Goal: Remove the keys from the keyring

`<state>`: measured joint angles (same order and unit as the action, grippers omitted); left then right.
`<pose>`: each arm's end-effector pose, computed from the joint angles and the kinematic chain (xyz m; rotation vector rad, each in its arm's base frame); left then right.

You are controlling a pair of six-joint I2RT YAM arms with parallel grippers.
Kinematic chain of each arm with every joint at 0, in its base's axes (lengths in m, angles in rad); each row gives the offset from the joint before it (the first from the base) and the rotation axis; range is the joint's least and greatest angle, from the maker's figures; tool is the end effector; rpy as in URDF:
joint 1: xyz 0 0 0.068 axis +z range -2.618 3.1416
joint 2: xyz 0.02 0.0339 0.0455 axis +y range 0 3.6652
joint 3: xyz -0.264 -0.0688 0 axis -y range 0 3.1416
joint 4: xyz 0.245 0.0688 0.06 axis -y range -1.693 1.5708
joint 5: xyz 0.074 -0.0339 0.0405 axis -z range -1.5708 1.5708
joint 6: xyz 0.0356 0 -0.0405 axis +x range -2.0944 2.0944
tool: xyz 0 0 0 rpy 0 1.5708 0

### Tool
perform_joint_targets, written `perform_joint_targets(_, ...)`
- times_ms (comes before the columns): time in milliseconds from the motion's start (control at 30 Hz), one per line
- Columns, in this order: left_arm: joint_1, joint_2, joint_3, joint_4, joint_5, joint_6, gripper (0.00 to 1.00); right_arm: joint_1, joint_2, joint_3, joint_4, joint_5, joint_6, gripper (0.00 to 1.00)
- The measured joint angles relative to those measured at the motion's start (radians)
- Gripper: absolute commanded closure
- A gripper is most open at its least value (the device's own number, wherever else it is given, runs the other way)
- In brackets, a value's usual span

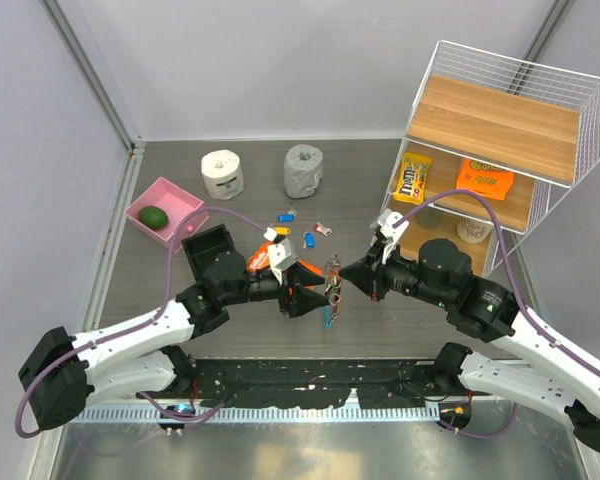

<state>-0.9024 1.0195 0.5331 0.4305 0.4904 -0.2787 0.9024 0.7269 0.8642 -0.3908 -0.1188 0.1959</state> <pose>0.1304 -0.1921 0.2710 0.9250 1.5285 -1.2768 0.0977 0.1306 0.3545 -0.7440 1.7635 0.8694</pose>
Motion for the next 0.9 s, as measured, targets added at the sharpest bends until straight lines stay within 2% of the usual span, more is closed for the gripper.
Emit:
perform_joint_targets(100, -0.018, 0.011, 0.0, 0.006, 0.0, 0.001, 0.47, 0.0, 0.0, 0.0, 0.008, -0.003, 0.004, 0.95)
perform_joint_targets(233, -0.032, 0.022, 0.0, 0.014, -0.004, 0.002, 0.63, 0.0, 0.0, 0.0, 0.017, -0.01, 0.013, 0.95)
perform_joint_targets(300, -0.034, 0.029, 0.001, 0.02, -0.007, 0.003, 0.67, 0.0, 0.0, 0.0, 0.019, -0.013, 0.017, 0.95)
perform_joint_targets(333, -0.034, 0.032, 0.002, 0.022, -0.009, 0.003, 0.66, 0.0, 0.0, 0.0, 0.019, -0.015, 0.018, 0.95)
perform_joint_targets(400, -0.034, 0.036, 0.003, 0.022, -0.012, 0.003, 0.51, 0.0, 0.0, 0.0, 0.021, -0.018, 0.021, 0.95)
perform_joint_targets(433, -0.034, 0.038, 0.003, 0.023, -0.016, 0.002, 0.47, 0.0, 0.0, 0.0, 0.023, -0.018, 0.021, 0.95)
perform_joint_targets(567, -0.039, 0.039, 0.007, 0.023, -0.023, -0.003, 0.43, 0.0, -0.001, 0.0, 0.025, -0.022, 0.026, 0.95)
perform_joint_targets(667, -0.048, 0.039, 0.007, 0.025, -0.018, -0.002, 0.36, 0.0, -0.001, 0.0, 0.026, -0.023, 0.029, 0.95)
perform_joint_targets(833, -0.058, 0.048, 0.007, 0.071, 0.024, -0.01, 0.35, 0.0, -0.003, 0.0, 0.029, -0.024, 0.037, 0.95)
perform_joint_targets(900, -0.06, 0.058, 0.008, 0.089, 0.026, -0.011, 0.44, 0.0, -0.003, 0.0, 0.031, -0.026, 0.04, 0.95)
